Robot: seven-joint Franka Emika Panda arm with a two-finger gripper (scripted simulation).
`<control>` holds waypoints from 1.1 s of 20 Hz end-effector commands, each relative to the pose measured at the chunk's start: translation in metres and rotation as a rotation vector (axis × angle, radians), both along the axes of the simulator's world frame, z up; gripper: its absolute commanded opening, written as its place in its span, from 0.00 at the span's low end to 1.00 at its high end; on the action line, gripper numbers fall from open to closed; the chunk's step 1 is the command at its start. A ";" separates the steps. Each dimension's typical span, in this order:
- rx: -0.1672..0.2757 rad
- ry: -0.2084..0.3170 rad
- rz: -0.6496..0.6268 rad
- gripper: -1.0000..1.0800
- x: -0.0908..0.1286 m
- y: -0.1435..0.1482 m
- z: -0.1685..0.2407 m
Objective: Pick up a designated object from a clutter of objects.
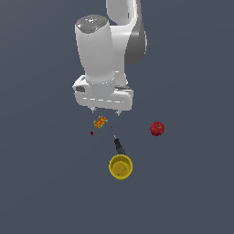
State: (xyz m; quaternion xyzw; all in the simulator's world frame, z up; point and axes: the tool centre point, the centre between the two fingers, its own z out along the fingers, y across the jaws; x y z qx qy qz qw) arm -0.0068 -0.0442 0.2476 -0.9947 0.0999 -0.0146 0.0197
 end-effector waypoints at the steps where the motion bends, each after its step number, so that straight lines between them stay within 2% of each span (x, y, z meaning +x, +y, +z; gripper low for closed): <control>1: 0.000 0.005 -0.045 0.96 -0.006 -0.009 -0.024; 12: -0.011 0.027 -0.262 0.96 -0.053 -0.050 -0.129; 22: -0.026 0.038 -0.377 0.96 -0.089 -0.070 -0.176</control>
